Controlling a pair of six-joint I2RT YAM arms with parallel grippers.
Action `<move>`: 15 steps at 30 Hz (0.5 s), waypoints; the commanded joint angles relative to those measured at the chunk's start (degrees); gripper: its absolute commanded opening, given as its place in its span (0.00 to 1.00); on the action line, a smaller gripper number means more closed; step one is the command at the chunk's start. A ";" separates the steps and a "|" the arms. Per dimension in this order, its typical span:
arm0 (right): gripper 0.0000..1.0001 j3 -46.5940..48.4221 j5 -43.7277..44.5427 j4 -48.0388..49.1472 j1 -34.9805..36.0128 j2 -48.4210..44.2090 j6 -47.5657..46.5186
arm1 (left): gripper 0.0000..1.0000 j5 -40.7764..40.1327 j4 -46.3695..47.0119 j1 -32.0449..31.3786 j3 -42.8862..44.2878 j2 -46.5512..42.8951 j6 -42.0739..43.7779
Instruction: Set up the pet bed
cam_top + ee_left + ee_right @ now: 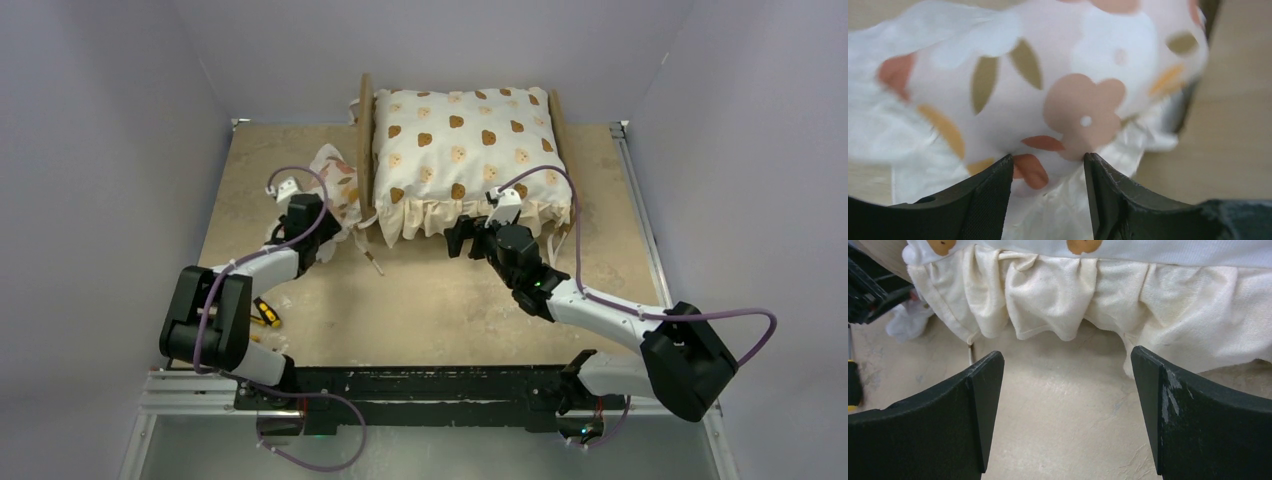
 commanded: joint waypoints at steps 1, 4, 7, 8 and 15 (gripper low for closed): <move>0.98 0.33 3.65 -0.92 0.34 -1.11 0.53 | 0.56 -6.11 0.53 7.77 -1.36 0.55 0.62; 0.98 0.16 3.66 -0.48 0.33 -1.36 0.74 | 0.60 -6.17 -0.98 9.01 -0.82 -1.56 2.87; 0.98 -0.50 3.68 0.91 0.29 -2.09 -0.08 | 0.66 0.56 2.57 8.14 -3.57 -6.71 4.39; 0.98 -0.76 3.61 1.43 0.33 -2.40 -0.47 | 0.68 2.18 3.62 7.24 -4.22 -9.00 4.88; 0.99 -2.27 0.61 4.48 0.33 -4.33 -1.87 | 0.75 10.82 8.95 -1.51 -9.11 -20.90 9.70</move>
